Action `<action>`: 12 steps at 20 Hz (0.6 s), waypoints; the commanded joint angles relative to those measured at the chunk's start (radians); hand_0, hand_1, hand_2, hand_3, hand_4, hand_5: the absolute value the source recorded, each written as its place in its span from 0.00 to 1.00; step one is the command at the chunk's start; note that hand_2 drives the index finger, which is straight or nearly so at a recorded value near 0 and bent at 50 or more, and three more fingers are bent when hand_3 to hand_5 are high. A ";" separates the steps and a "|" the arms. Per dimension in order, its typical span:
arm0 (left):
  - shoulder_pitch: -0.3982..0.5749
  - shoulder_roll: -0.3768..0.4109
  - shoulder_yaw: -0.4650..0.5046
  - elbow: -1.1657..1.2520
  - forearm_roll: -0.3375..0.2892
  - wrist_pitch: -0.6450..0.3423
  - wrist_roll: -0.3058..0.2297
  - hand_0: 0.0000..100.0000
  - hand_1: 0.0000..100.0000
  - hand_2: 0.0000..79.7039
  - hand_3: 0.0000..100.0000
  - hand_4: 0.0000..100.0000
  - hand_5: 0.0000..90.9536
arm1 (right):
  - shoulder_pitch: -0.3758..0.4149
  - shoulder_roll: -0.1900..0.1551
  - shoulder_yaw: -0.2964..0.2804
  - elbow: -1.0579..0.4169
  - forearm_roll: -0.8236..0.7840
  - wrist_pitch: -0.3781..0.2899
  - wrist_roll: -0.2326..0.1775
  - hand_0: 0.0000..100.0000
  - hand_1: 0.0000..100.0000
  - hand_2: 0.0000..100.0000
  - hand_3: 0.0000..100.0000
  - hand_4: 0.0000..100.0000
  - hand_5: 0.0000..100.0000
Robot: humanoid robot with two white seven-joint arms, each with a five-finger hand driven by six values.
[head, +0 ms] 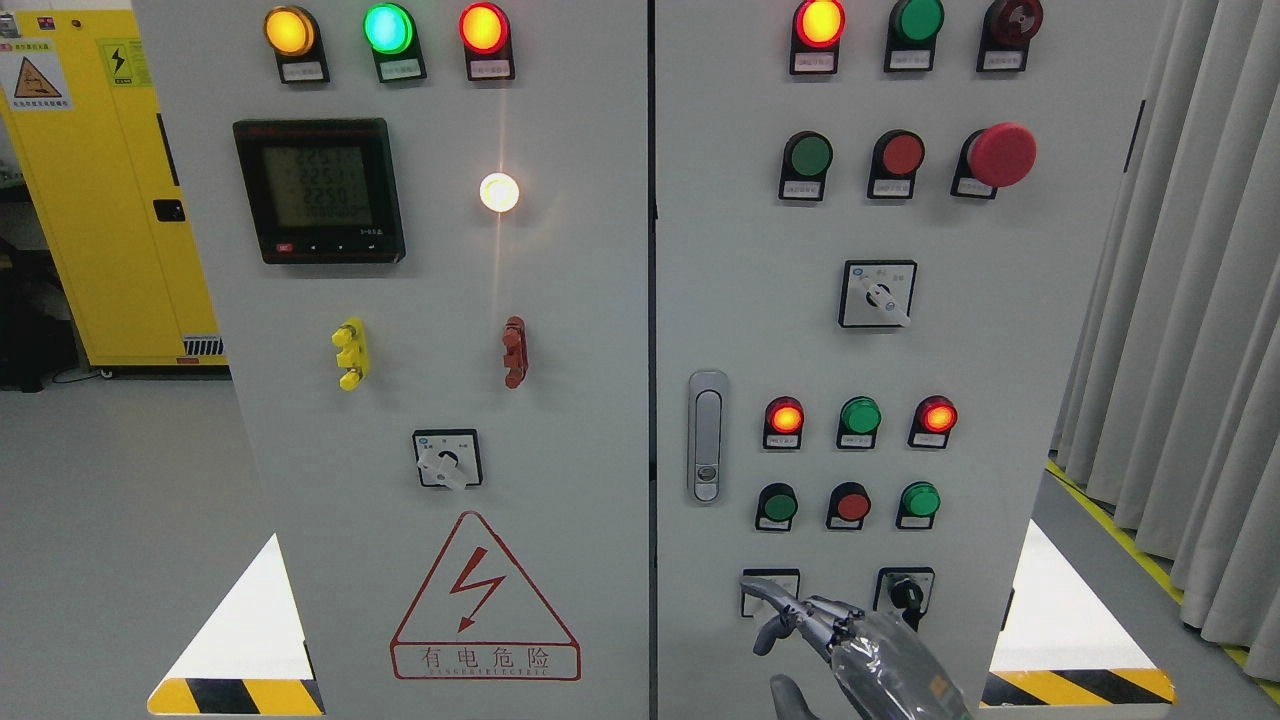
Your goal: Press green start button
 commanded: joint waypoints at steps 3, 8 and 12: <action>0.009 0.000 0.000 -0.028 0.000 0.000 0.001 0.12 0.56 0.00 0.00 0.00 0.00 | 0.196 0.085 0.135 -0.178 -0.368 0.176 0.019 0.84 0.67 0.00 0.09 0.14 0.11; 0.009 0.000 0.000 -0.028 0.000 0.000 0.001 0.12 0.56 0.00 0.00 0.00 0.00 | 0.207 0.116 0.141 -0.194 -0.394 0.250 0.015 0.62 0.62 0.00 0.00 0.02 0.00; 0.009 0.000 0.000 -0.028 0.000 0.001 0.001 0.12 0.56 0.00 0.00 0.00 0.00 | 0.195 0.120 0.133 -0.188 -0.394 0.284 0.011 0.52 0.62 0.00 0.00 0.00 0.00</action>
